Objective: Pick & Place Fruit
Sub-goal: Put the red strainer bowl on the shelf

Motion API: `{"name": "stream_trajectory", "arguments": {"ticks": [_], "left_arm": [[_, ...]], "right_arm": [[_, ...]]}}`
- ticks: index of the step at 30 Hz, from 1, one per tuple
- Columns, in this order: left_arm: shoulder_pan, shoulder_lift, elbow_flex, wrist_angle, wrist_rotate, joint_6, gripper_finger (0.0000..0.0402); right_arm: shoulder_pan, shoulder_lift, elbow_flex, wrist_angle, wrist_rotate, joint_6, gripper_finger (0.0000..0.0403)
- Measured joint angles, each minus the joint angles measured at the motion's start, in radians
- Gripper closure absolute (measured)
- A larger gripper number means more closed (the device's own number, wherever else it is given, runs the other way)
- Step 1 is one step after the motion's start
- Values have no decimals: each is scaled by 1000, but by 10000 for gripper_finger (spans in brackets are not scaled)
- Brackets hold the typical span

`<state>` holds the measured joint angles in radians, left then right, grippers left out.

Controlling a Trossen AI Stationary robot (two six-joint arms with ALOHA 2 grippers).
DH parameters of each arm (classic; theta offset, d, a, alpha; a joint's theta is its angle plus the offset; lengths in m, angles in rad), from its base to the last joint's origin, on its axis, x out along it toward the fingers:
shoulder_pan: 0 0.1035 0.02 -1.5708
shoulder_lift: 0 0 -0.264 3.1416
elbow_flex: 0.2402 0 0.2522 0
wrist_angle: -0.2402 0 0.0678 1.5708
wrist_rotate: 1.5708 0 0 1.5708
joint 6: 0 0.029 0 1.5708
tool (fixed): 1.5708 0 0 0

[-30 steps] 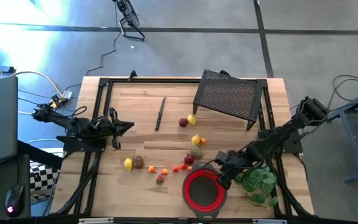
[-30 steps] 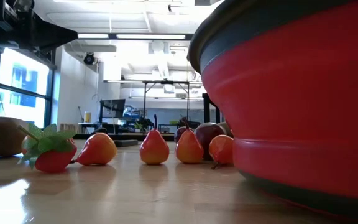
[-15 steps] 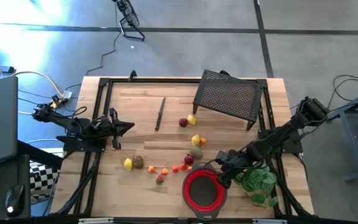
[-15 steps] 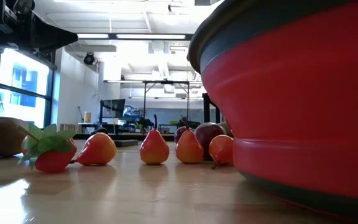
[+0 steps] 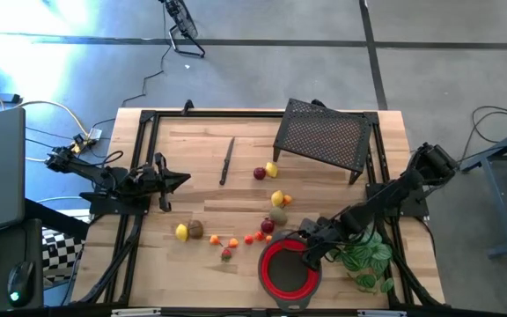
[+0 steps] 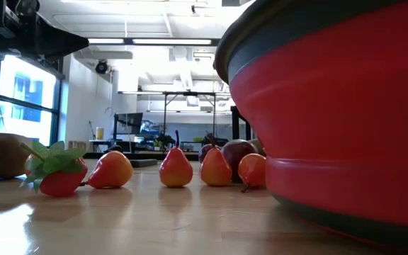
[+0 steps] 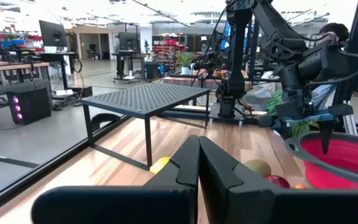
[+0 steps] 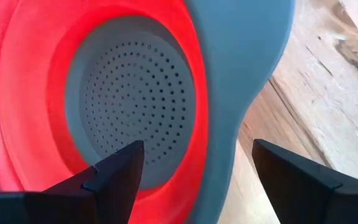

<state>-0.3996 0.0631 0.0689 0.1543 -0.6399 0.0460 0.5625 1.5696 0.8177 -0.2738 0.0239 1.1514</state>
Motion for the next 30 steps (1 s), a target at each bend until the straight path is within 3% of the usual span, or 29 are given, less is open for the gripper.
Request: {"name": "stream_trajectory", "arguments": {"ticks": [6,17,30], "left_arm": [[0,0,0,0,0,0,402],[0,0,0,0,0,0,402],[0,0,0,0,0,0,402]], "right_arm": [[0,0,0,-2,3,0,123],[0,0,0,-5,0,-1,229],[0,0,0,-3,-1,-1,301]]}}
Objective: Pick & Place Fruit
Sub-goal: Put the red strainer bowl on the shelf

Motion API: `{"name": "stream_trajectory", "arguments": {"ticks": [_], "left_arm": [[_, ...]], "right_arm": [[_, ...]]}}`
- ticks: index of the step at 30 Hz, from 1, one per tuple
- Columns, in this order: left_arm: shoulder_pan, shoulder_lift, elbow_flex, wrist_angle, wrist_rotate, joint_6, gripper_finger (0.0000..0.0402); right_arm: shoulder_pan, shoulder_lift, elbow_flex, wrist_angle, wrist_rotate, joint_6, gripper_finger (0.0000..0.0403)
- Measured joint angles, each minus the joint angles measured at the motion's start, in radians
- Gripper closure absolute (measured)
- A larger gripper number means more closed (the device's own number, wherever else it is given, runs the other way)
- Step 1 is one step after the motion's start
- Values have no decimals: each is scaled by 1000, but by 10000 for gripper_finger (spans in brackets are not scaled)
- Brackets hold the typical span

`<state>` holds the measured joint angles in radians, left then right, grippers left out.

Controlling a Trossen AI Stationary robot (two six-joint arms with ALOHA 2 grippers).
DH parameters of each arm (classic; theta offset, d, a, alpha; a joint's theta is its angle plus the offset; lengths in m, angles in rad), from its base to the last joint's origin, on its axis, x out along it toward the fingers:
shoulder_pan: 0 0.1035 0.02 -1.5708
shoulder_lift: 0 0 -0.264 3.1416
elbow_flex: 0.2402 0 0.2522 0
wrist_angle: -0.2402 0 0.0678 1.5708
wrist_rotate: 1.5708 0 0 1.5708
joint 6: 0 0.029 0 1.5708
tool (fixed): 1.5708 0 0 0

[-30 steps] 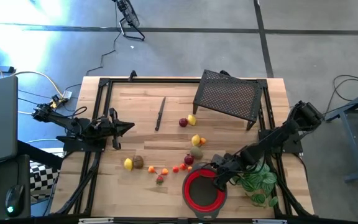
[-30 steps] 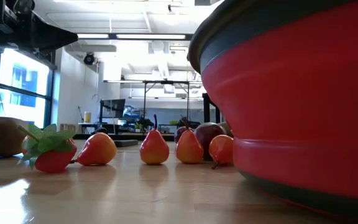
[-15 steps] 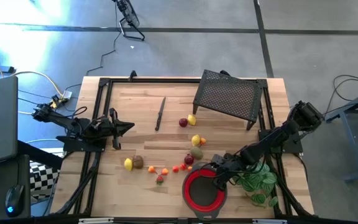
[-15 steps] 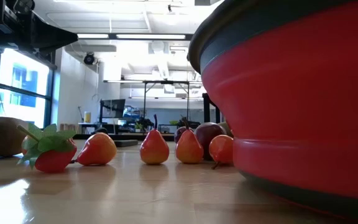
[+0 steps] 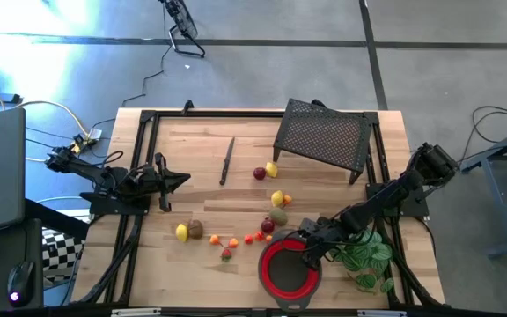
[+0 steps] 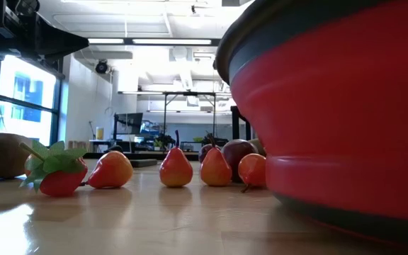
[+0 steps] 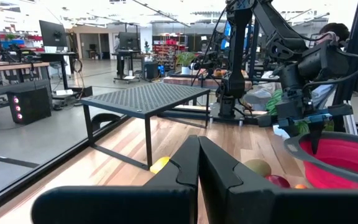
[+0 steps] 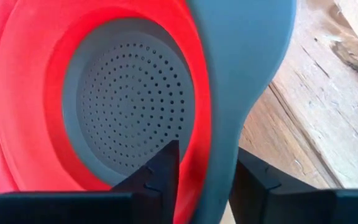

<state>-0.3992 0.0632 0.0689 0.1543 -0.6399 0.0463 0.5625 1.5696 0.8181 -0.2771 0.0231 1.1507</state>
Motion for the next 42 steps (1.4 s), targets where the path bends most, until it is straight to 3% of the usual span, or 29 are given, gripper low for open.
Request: {"name": "stream_trajectory", "arguments": {"ticks": [16,42], "left_arm": [[0,0,0,0,0,0,402],[0,0,0,0,0,0,402]], "right_arm": [[0,0,2,3,-1,-3,394],[0,-5,10,-7,-25,2,398]]}}
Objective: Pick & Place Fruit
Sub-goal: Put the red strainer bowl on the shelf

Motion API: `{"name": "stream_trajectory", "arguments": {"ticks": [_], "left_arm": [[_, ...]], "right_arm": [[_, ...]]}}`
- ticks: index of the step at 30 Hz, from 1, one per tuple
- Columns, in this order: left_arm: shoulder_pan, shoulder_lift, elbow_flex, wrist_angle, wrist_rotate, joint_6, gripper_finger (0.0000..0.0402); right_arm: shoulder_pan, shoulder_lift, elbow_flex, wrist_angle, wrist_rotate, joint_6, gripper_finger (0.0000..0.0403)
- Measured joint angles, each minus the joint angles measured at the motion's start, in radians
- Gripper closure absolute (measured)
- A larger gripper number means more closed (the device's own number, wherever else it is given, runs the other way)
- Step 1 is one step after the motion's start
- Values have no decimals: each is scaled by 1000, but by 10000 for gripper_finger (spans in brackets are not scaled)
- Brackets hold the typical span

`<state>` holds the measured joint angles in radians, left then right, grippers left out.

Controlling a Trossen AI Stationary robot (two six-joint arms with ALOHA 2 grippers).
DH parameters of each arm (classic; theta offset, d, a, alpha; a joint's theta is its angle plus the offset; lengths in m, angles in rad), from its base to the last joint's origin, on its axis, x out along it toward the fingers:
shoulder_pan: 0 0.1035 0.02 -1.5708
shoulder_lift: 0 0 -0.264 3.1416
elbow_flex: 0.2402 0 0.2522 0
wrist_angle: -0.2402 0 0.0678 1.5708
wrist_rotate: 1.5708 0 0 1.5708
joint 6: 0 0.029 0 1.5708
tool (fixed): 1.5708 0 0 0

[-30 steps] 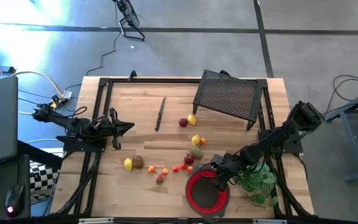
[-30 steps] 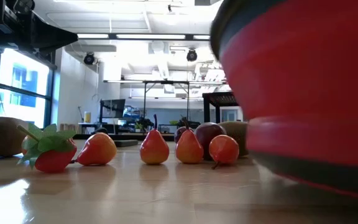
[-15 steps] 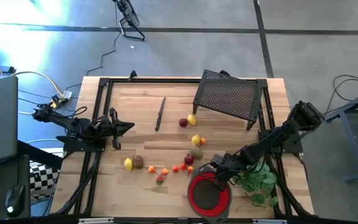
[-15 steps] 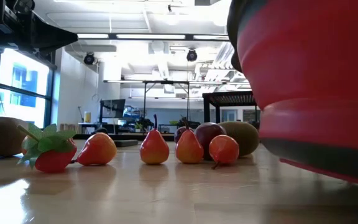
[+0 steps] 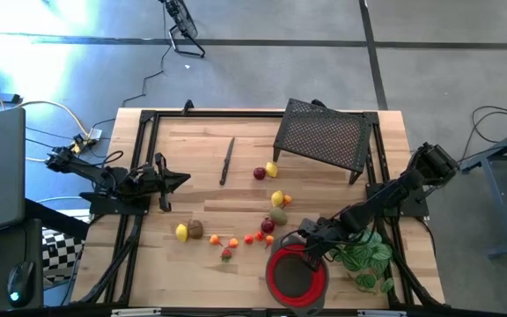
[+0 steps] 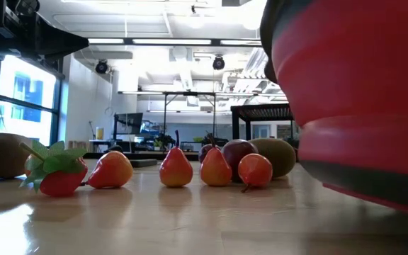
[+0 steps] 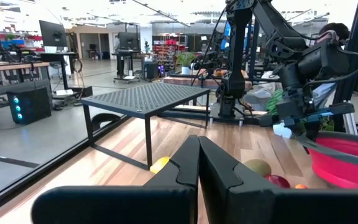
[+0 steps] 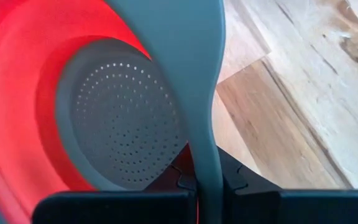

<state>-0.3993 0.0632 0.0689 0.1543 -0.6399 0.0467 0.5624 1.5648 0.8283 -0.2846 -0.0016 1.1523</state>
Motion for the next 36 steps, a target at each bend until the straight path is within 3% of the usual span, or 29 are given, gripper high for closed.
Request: {"name": "stream_trajectory", "arguments": {"ticks": [7,17,36], "left_arm": [[0,0,0,0,0,0,402],[0,0,0,-5,0,0,402],[0,0,0,-25,0,-29,402]], "right_arm": [[-14,-74,55,-52,3,-31,399],[-58,-193,142,-289,30,-32,399],[-182,-282,145,-311,18,-52,399]]}}
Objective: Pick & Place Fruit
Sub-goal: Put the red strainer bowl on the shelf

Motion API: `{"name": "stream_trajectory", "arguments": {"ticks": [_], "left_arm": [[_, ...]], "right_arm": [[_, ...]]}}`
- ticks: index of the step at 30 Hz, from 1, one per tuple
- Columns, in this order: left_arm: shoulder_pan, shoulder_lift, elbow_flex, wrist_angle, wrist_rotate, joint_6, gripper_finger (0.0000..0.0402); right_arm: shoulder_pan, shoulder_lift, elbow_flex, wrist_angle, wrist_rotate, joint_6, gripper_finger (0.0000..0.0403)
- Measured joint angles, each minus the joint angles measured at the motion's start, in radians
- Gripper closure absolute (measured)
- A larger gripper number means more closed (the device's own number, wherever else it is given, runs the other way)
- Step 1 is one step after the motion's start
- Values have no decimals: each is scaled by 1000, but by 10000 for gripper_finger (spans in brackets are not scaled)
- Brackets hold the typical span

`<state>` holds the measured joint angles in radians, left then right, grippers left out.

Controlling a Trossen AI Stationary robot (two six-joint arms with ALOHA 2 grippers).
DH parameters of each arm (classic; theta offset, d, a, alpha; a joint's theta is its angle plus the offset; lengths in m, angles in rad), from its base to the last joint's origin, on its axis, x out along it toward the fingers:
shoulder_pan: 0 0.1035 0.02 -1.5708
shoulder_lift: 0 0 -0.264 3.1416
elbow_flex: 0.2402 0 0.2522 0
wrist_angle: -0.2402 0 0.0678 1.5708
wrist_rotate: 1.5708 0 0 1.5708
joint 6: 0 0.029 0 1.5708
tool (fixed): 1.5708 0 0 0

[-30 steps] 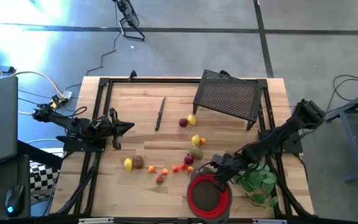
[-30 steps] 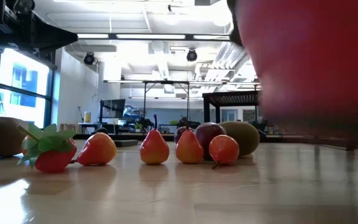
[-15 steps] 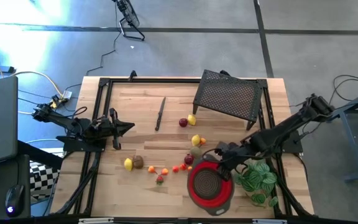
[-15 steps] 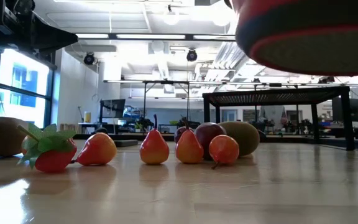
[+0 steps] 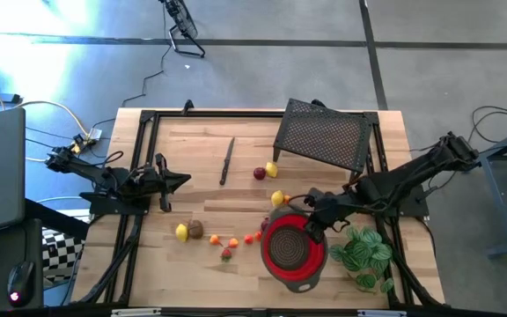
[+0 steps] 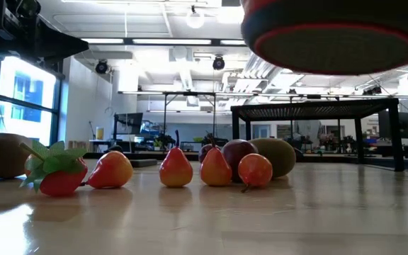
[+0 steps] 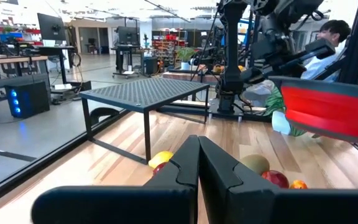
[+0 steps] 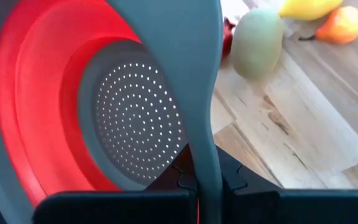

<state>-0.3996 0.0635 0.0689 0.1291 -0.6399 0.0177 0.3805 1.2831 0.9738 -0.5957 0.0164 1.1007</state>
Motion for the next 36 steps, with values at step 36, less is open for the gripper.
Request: {"name": "stream_trajectory", "arguments": {"ticks": [36], "left_arm": [[0,0,0,6,0,64,402]], "right_arm": [[-677,-11,536,-614,-87,-303,399]]}}
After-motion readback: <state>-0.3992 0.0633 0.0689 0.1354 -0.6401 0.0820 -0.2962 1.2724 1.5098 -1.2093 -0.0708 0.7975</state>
